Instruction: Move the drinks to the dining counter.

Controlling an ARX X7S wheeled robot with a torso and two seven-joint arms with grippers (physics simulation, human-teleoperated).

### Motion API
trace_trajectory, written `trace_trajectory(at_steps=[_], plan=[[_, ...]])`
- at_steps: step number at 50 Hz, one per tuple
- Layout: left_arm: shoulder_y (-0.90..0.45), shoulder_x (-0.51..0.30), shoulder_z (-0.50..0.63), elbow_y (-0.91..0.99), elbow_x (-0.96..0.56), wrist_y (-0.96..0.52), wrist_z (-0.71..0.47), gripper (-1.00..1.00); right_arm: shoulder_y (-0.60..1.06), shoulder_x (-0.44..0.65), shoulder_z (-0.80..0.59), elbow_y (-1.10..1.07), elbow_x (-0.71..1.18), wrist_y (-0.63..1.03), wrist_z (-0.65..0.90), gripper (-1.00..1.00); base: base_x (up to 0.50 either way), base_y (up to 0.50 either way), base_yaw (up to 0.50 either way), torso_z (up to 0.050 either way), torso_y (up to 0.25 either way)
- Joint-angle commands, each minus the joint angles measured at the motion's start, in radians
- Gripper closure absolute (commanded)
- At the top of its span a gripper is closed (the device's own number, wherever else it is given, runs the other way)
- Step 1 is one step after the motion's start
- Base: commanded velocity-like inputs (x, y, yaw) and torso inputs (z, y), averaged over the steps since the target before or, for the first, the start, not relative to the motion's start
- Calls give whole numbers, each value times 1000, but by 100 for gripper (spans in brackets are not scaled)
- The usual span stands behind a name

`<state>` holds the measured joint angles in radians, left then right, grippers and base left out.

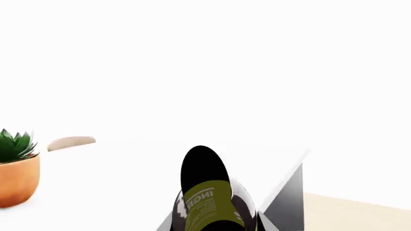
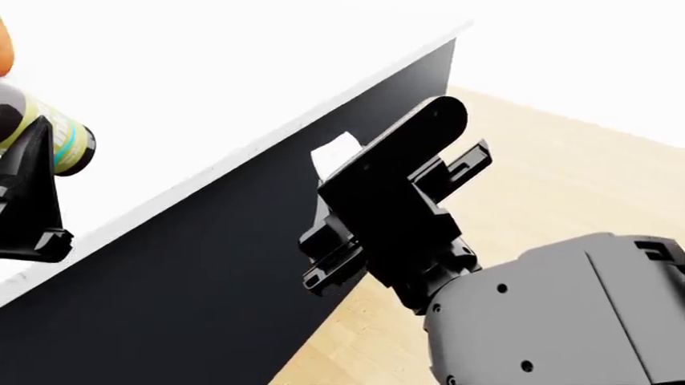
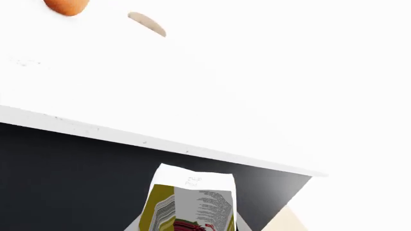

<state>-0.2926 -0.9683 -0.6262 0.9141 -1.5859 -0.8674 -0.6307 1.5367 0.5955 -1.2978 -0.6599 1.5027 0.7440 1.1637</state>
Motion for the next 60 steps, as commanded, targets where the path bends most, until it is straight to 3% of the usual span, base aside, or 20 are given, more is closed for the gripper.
trace_trajectory(at_steps=[1,47,60], plan=[[-11,-3,2,-4,-5,10,-8,100,17,-7,15,6,-20,21,-2,100,0,0,500,0,0],[-4,0,11,-1,8,11,-4,100,1,6,16,-12,-27,17,-5,100,0,0,500,0,1],[-45,-32,31,-14,-33,29,-28,100,32,3,28,-13,12,30,7,100,0,0,500,1,1]])
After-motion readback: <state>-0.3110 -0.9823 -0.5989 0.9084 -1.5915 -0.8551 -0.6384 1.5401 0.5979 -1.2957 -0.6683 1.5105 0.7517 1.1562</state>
